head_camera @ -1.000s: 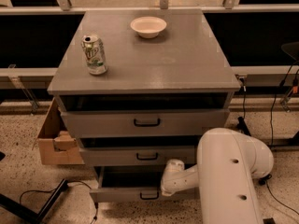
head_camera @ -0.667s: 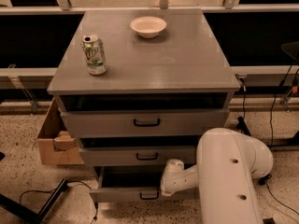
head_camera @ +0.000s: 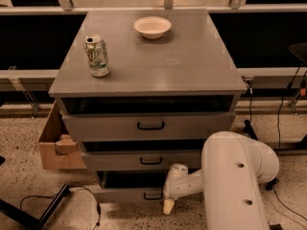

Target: Open bottom drawer

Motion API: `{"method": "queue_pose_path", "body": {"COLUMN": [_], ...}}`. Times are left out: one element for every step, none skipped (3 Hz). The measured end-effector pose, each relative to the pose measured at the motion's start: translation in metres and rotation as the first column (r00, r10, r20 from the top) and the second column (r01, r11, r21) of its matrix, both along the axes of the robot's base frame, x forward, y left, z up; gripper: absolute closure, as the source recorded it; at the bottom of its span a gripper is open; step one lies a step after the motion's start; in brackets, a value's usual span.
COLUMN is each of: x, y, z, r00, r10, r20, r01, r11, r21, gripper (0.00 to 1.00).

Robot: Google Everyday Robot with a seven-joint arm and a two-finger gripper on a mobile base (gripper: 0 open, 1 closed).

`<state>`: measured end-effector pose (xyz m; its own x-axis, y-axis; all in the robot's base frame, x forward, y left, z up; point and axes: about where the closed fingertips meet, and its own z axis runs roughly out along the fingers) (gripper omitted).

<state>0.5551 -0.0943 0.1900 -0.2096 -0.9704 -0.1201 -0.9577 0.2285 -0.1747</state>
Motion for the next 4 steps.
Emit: {"method": "queue_pose_path", "body": {"x": [-0.01, -0.041, -0.068, -0.068], "y": [-0.002, -0.007, -0.013, -0.013], "z": [-0.009, -0.019, -0.022, -0.015], "r00": [0.9996, 0.9933, 0.9802, 0.9802], "r10": [0.004, -0.004, -0.011, -0.011], "r20": [-0.028, -0.115, -0.197, -0.198], "r01": [-0.004, 0.005, 0.005, 0.005], "r11": [1.0, 1.0, 0.999, 0.999], "r21": [0.007, 0.001, -0.032, -0.032], "gripper": [0.02, 0.24, 0.47, 0.7]}}
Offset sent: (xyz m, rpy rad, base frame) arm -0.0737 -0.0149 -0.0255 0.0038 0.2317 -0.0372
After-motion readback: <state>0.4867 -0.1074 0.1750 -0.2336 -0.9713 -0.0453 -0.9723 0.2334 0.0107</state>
